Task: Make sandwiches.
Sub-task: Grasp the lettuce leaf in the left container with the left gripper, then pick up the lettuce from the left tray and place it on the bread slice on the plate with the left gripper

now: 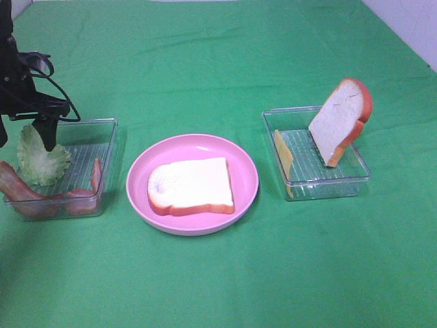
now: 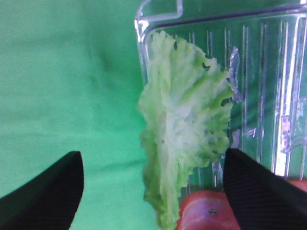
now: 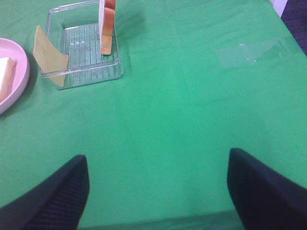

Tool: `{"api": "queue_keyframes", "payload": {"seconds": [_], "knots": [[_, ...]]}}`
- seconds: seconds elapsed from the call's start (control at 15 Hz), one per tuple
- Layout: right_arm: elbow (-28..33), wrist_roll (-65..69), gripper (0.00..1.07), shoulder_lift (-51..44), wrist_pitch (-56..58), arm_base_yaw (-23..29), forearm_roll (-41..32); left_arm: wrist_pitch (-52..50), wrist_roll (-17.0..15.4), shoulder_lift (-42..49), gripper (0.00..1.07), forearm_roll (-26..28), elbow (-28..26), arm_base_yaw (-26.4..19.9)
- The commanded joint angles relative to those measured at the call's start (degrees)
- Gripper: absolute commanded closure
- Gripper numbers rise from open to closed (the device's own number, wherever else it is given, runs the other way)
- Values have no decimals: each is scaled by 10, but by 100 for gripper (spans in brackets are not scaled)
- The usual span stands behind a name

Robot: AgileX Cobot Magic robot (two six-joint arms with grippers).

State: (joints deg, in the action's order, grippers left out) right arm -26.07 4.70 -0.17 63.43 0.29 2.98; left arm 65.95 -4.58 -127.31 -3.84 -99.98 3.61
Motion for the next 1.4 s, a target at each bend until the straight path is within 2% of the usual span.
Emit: {"api": "queue_keyframes", "payload": {"seconds": [0.07,0.2,0.33,0.47,0.53,0.73,0.93,1.07,1.4], "knots": [[1,-5,31,-18,-2,-2,-2,-6,0,-3,40,6,-3,1],[1,-5,31,-18,-2,-2,-2,-6,1,-3,45,8,-3,1],[1,-5,31,-18,-2,-2,-2,-5,1,-3,64,11,-3,1],[1,-5,31,-18,-2,-2,-2,-5,11,-3,77,18,-3,1],[1,-5,31,-18,-2,-2,-2,-5,11,-3,81,19,-3,1],[1,-5,31,-18,-2,-2,-2,-5,11,-3,104,20,-3,1],[1,-5,31,-18,-2,-2,-2,-6,13,-2,107,22,-4,1],[1,-5,31,-18,-2,-2,-2,10,21,1,107,28,-23,1],[1,-5,31,-18,-2,-2,-2,29,39,85,107,126,-77,7]]}}
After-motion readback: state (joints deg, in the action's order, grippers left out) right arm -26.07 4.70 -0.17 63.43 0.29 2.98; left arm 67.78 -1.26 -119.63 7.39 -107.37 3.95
